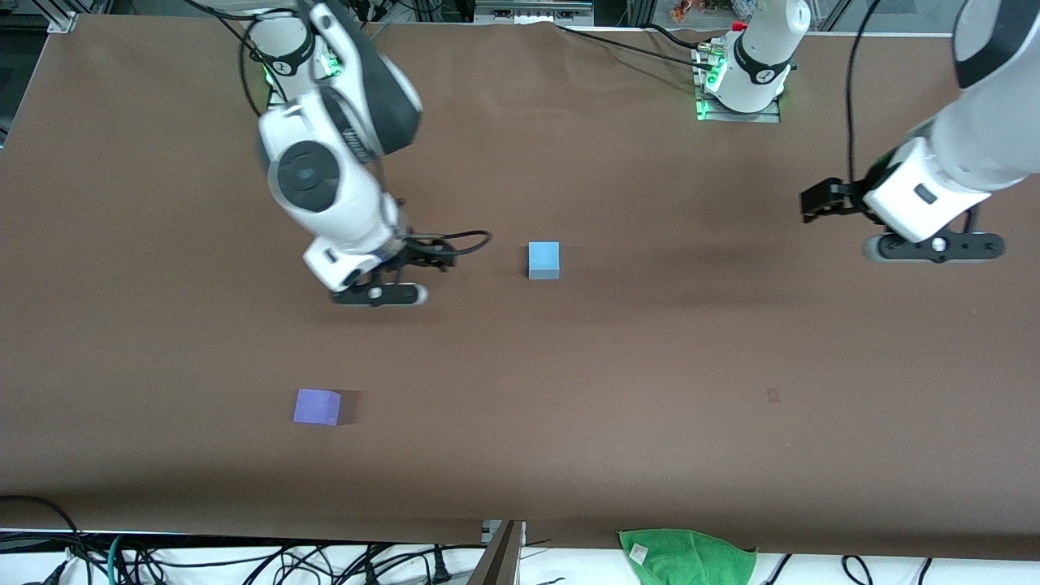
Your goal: Place blue block between orange and purple blocks
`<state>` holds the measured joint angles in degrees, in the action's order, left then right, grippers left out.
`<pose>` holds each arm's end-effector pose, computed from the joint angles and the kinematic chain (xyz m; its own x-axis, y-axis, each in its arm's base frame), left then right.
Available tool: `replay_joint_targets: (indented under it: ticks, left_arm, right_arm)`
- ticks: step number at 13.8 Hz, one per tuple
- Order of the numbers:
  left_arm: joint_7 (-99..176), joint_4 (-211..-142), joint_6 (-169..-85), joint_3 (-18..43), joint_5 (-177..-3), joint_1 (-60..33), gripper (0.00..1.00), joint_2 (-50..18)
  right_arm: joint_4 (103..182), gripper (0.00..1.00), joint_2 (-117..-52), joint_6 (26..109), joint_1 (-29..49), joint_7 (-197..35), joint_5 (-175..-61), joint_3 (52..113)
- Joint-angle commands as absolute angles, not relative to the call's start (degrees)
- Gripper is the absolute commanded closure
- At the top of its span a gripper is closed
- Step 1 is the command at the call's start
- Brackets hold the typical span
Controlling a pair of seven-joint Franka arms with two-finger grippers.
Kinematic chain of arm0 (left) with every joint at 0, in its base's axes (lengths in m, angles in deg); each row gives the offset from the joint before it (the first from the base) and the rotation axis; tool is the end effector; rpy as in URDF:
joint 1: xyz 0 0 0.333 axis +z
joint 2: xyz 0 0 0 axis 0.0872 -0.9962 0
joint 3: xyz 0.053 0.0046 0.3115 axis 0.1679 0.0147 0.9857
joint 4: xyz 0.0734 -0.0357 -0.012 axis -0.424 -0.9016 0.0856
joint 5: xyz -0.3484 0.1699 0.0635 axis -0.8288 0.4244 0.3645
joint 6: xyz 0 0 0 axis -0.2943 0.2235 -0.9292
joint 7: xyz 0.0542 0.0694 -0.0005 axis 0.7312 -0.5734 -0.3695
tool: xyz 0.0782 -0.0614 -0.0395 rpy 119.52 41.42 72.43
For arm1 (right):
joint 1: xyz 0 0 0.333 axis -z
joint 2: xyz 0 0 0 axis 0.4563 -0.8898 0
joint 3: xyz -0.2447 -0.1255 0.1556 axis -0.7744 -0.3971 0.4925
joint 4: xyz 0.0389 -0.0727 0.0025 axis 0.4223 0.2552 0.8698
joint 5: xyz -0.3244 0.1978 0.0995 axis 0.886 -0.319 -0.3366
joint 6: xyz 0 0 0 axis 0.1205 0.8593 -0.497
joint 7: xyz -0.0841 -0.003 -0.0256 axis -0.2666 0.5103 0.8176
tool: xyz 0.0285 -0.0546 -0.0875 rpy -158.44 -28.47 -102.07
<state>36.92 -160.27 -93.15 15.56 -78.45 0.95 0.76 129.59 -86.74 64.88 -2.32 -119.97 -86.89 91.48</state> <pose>0.5810 -0.0752 0.5822 0.9878 -0.0115 -0.1555 -0.0159 -0.9995 -0.0268 0.5775 0.3750 0.4046 0.9958 -0.0587 -0.0700 -0.0659 -0.9922 -0.1056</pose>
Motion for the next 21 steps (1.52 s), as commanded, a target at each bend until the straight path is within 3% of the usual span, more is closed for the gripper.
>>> replay_joint_targets:
  ticks: [1, 5, 11, 17, 18, 20, 21]
  left_arm:
    - [42.95, -172.96, -101.52, 24.99, -83.0, -3.5, 0.0, 9.95]
    - [43.22, -176.49, -102.42, 25.89, -84.44, -3.51, 0.0, 13.74]
    - [42.69, -173.68, -100.84, 24.13, -84.26, -3.51, 0.0, 11.81]
    - [42.78, -173.68, -100.32, 24.22, -84.26, -3.24, 0.0, 11.72]
    - [42.78, -173.68, -100.31, 24.13, -84.26, -3.24, 0.0, 11.72]
    - [42.78, -173.68, -100.22, 24.22, -84.26, -3.24, 0.0, 11.72]
    - [42.87, -173.68, -100.22, 24.22, -84.26, -3.24, 0.0, 11.72]
  right_arm:
    - [129.03, 0.01, -90.62, 71.98, -7.72, -129.4, -87.62, 90.93]
    - [128.94, 0.01, -99.41, 84.74, -14.59, -135.4, -84.64, 90.49]
    - [127.11, 0.01, -105.75, 91.95, -19.16, -141.64, -81.99, 89.53]
    - [123.93, 0.01, -110.59, 92.31, -21.63, -146.92, -77.07, 88.99]
    - [123.93, 0.08, -110.59, 92.23, -21.63, -146.83, -76.98, 89.0]
    - [123.93, 0.47, -110.33, 91.96, -21.46, -146.31, -77.15, 89.0]
    - [123.93, 0.62, -110.24, 91.96, -21.46, -146.04, -77.24, 89.0]
